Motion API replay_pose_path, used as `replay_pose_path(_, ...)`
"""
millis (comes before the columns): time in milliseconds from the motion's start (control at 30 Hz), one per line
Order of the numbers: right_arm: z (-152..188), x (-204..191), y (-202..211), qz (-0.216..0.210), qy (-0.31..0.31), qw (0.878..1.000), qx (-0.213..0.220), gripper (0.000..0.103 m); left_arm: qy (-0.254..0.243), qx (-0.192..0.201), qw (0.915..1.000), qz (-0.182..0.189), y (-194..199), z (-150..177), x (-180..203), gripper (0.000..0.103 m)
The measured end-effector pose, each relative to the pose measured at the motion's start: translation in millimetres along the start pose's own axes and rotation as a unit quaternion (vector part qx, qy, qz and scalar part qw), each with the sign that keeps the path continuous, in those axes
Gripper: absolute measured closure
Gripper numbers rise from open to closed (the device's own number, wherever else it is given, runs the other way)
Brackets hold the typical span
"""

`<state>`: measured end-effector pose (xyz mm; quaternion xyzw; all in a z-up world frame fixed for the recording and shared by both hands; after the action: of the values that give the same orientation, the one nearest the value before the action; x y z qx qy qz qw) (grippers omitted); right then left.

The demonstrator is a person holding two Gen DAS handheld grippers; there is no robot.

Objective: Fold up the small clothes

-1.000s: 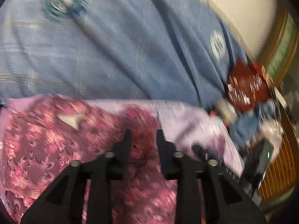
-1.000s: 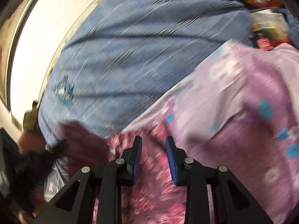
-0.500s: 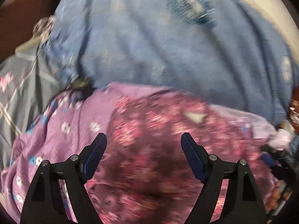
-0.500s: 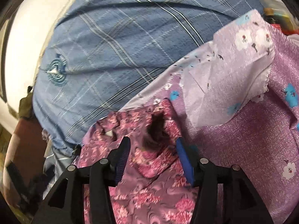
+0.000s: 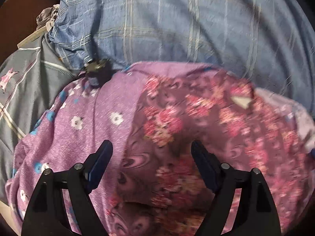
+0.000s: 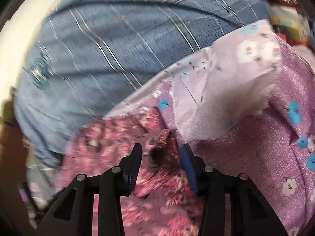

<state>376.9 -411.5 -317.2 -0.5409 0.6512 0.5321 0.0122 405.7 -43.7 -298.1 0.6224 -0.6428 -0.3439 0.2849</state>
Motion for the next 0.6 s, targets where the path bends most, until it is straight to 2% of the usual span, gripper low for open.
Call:
replay_pose_path(33, -5, 4, 12, -0.03, -0.021, 0.999, 0.002, 0.05, 0.001, 0.005, 1.0, 0.002, 3, -4, 1, 0.02)
replay_pose_path(100, -19, 21, 31, -0.051, -0.059, 0.997, 0.018, 0.025, 0.0, 0.022, 0.9998, 0.004, 10, -13, 5, 0.02)
replay_pose_path(200, -50, 60, 50, -0.051, -0.131, 0.988, 0.056, 0.015, 0.001, 0.035, 0.9993, 0.013, 17, -19, 13, 0.02)
replay_pose_path(267, -68, 78, 39, -0.059, -0.177, 0.982, 0.035, 0.016, 0.0, 0.038, 0.9991, 0.017, 15, -23, 17, 0.02)
replay_pose_path(333, -90, 89, 19, -0.08, -0.205, 0.976, 0.006, 0.032, -0.004, 0.04, 0.9991, 0.013, 13, -24, 19, 0.02)
replay_pose_path(367, -101, 91, 11, -0.08, -0.21, 0.974, 0.0, 0.051, -0.006, 0.039, 0.9992, 0.008, 10, -24, 20, 0.02)
replay_pose_path(400, -118, 97, 6, -0.069, -0.211, 0.975, 0.002, 0.063, -0.006, 0.037, 0.9993, 0.005, 8, -24, 19, 0.02)
replay_pose_path(433, -143, 105, 8, -0.044, -0.201, 0.978, 0.029, 0.069, -0.006, 0.034, 0.9994, 0.003, 5, -23, 19, 0.02)
replay_pose_path(467, -167, 115, 14, -0.008, -0.183, 0.981, 0.069, 0.084, -0.005, 0.032, 0.9995, 0.002, 4, -22, 19, 0.02)
replay_pose_path(500, -193, 127, 24, 0.048, -0.158, 0.98, 0.114, 0.097, -0.007, 0.03, 0.9995, 0.002, 1, -21, 19, 0.02)
replay_pose_path(533, -217, 144, 37, 0.112, -0.14, 0.971, 0.158, 0.097, -0.011, 0.028, 0.9995, -0.001, -1, -21, 21, 0.02)
replay_pose_path(567, -235, 160, 53, 0.159, -0.136, 0.957, 0.199, 0.097, -0.015, 0.029, 0.9995, -0.003, -1, -21, 22, 0.02)
replay_pose_path(600, -251, 184, 79, 0.202, -0.147, 0.936, 0.248, 0.09, -0.02, 0.029, 0.9994, -0.004, -2, -22, 24, 0.02)
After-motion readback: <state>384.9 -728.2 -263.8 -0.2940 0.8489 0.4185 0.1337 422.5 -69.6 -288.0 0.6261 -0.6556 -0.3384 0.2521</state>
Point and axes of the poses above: each gripper's, at about its wrist camera, not at the fingertips, and y roughly against the way its jaws point, x to its right, z to its underside, the point moved 9 cm from there along -y, roughly the way its jaws point, and after that the axes turned 8 degrees about -y, right-handed, at the moved point
